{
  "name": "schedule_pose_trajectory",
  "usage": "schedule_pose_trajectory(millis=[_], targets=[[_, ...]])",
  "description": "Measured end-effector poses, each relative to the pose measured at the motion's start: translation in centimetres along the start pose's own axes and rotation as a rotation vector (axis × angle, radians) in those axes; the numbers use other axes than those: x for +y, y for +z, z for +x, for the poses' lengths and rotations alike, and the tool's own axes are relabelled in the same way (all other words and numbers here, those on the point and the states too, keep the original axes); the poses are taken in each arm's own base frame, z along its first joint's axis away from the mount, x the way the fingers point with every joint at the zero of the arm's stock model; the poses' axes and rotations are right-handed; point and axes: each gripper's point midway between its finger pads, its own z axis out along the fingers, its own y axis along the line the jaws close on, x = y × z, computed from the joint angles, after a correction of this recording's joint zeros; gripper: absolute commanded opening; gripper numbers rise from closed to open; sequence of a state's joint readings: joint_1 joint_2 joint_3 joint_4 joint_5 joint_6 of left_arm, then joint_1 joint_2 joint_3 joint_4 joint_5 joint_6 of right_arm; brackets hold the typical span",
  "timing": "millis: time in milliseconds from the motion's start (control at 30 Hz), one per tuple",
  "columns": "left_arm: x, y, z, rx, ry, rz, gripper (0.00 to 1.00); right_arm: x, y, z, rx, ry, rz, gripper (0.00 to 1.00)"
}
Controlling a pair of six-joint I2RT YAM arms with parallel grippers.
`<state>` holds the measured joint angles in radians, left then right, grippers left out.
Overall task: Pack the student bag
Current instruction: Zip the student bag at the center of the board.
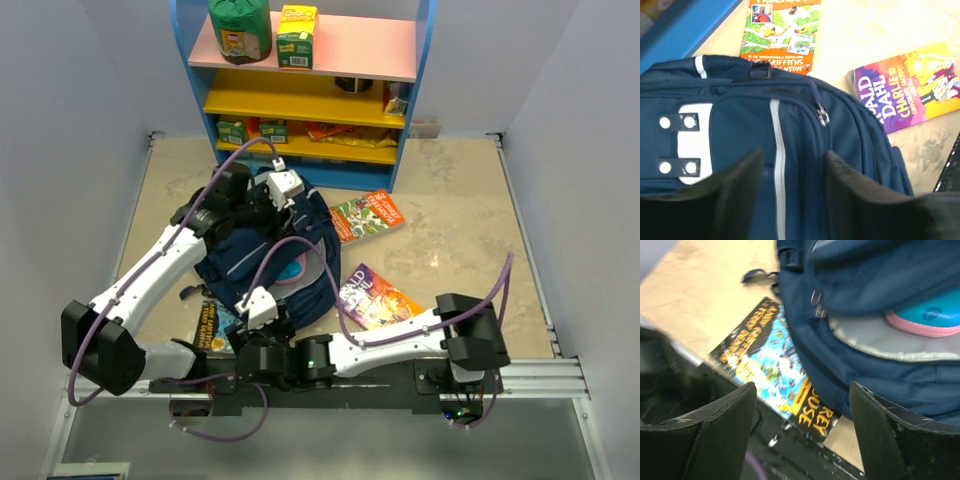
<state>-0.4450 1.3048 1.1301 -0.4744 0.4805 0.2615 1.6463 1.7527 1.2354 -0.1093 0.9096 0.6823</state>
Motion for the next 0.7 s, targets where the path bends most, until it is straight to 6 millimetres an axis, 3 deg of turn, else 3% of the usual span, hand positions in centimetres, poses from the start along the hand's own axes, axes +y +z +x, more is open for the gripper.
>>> schedule_pose_trajectory(millis=[200,333,433,533,600,700], targets=[[0.5,-1.2,-0.3,0.001,0.068,0.005,0.68,0.0,2.6,0.3,0.013,0.001,0.104,0.76],[3.8,-5.1,-0.7,-0.007,0.141,-0.089,0.72,-2.5,4.1,-0.5,0.038,0.043,0.201,0.76],[6.3,-8.6,0.3,0.002,0.192,-0.168,0.74,-5.3,3.7,-2.1,0.030,0.094,0.225,0.76],[7.5,-10.9,3.3,0.063,0.263,-0.182,0.74,-7.2,2.2,-4.4,0.015,0.171,0.205,0.76],[7.7,-11.3,6.7,0.139,0.288,-0.142,0.73,-7.4,1.4,-6.1,-0.002,0.231,0.168,0.76],[8.1,-11.4,12.3,0.254,0.271,-0.063,0.71,-6.6,1.0,-6.7,0.005,0.273,0.122,0.76]])
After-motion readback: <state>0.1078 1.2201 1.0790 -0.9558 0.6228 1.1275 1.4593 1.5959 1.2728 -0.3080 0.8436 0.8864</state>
